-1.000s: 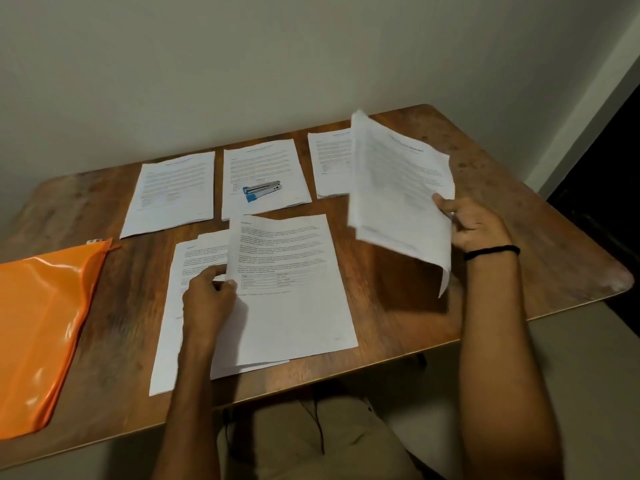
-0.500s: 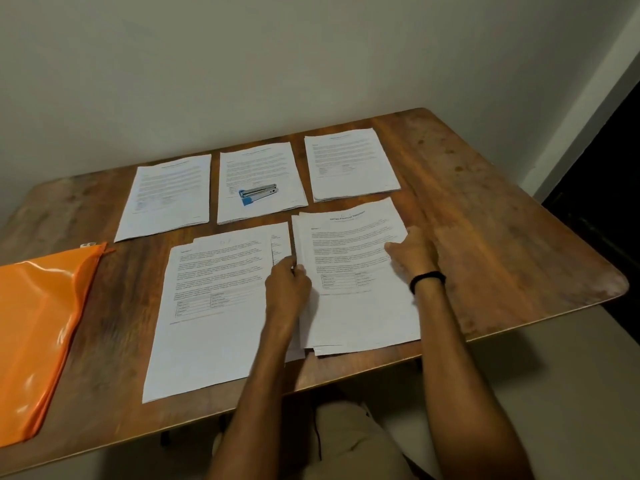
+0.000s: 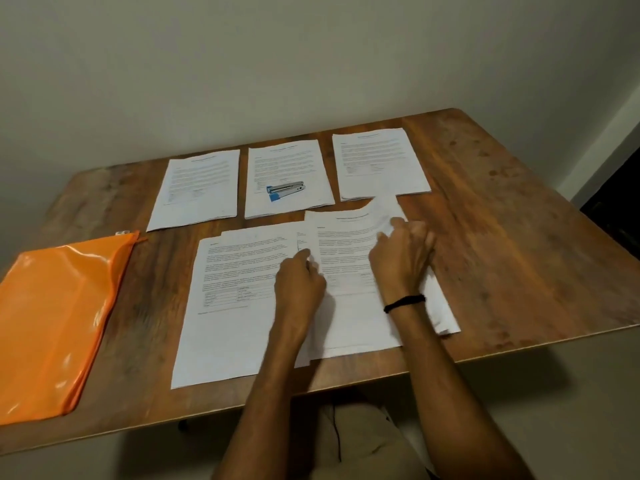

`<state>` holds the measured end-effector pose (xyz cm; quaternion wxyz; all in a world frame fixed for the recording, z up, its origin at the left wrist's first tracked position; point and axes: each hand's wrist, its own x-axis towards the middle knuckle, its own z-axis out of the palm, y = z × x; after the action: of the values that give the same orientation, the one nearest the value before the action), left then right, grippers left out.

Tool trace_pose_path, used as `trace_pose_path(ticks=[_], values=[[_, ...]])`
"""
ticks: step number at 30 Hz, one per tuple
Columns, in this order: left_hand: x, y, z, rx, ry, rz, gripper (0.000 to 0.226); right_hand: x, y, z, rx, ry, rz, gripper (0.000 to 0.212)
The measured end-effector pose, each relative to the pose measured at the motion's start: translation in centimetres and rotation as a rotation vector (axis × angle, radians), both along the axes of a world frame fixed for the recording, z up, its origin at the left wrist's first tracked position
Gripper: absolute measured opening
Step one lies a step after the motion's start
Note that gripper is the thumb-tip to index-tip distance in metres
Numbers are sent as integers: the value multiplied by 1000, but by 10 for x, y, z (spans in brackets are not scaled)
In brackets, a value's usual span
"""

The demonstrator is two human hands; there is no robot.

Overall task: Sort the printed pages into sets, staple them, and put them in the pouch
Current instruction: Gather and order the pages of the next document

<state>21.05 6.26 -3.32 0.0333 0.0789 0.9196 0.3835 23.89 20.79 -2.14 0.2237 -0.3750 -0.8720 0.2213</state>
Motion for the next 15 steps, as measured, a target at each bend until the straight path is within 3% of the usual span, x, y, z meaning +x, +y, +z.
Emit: trace_pose_path(ticks=[3,8,15], values=[[-20,-34,-3,-91,12,71,30,-13,-39,0,104,-162,32,22],[-35,-61,-16,-192,-10,-21,13,-24,-51,-12,26,-303,84,35],[-25,-42,-19,-65,5,-106,38,-17,-16,-20,-107,-418,-39,64]])
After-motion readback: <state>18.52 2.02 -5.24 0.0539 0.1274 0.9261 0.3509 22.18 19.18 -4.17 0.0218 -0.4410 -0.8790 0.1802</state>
